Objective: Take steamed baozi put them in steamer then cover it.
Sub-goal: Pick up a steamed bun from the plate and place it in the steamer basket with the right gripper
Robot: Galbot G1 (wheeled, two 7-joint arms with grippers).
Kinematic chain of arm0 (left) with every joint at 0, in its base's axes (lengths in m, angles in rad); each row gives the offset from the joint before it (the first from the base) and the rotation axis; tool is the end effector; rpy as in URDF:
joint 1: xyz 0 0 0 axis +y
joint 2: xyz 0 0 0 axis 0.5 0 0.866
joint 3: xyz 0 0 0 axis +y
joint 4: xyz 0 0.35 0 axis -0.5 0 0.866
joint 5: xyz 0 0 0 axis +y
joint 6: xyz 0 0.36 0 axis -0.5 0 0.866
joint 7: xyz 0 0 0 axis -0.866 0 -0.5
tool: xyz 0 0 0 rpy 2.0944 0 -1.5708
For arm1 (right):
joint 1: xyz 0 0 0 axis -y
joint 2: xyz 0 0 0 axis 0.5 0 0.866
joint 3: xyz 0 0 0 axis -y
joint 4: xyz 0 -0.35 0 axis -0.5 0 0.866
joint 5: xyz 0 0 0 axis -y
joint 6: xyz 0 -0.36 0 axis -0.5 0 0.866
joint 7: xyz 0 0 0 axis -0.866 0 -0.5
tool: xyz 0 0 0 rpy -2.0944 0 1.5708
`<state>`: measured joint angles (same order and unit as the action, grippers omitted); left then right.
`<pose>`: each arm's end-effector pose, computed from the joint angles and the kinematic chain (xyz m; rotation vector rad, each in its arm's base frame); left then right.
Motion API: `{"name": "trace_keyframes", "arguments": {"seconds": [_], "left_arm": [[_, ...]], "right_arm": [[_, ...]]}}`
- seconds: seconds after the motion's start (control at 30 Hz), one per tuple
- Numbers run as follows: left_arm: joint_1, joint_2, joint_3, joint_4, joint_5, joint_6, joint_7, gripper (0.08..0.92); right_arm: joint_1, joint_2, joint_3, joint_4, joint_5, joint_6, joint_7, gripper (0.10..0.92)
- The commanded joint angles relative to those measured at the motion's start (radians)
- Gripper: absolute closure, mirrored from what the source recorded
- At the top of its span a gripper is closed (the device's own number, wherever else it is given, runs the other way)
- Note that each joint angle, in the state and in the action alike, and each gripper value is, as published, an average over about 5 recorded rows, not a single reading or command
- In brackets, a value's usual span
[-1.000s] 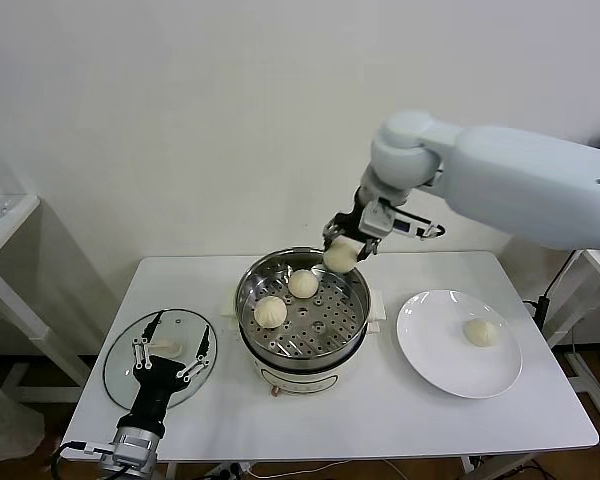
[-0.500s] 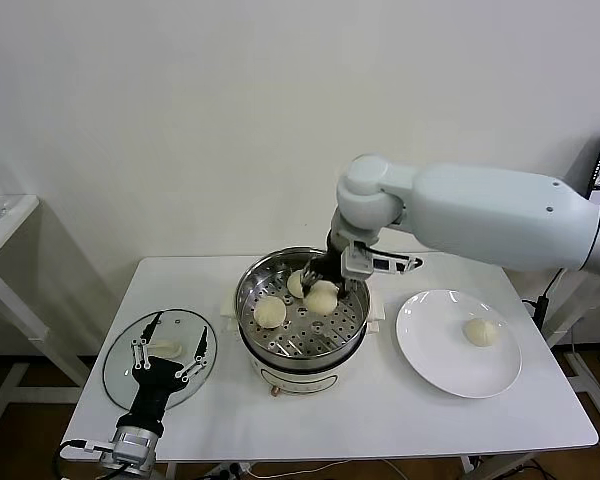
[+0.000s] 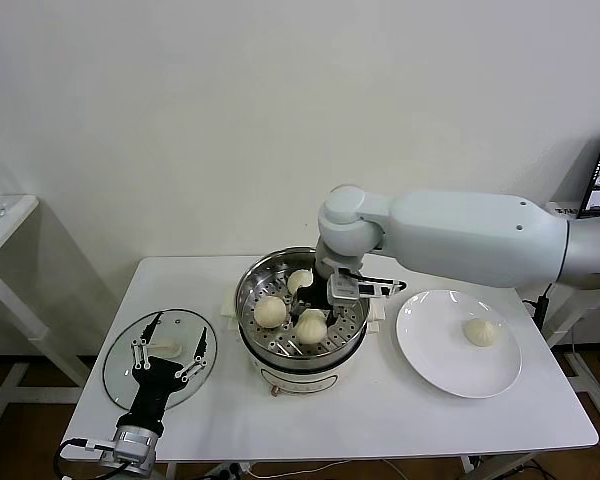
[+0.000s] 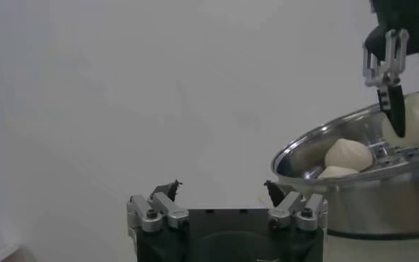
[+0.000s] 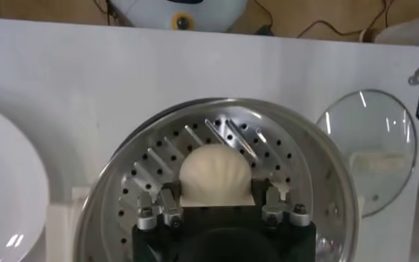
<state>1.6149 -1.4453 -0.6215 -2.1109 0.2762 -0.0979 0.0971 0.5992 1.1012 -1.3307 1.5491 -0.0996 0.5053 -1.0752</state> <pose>0.1731 0.0506 -0.3000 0.1572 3.0128 0.6709 0.4817 0.1462 -0.0645 -2.0792 0.1816 -2.1359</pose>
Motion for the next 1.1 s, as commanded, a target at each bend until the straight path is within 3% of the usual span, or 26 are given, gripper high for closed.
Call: {"name": "trace_keyframes", "arguments": {"seconds": [0.03, 0.87, 1.1], "left_arm": [[-0.001, 0.001, -0.004, 0.005, 0.001, -0.003, 0.0, 0.177], [-0.004, -0.004, 0.002, 0.012, 0.003, -0.005, 0.0, 0.177], [-0.002, -0.005, 0.0, 0.01, 0.003, -0.005, 0.0, 0.177]], "right_arm": [[-0.043, 0.06, -0.003, -0.033, 0.0, -0.014, 0.0, 0.355], [-0.058, 0.073, -0.014, -0.033, -0.012, -0.05, -0.025, 0.352], [-0.045, 0.054, 0.002, -0.027, 0.01, -0.054, -0.025, 0.223]]}}
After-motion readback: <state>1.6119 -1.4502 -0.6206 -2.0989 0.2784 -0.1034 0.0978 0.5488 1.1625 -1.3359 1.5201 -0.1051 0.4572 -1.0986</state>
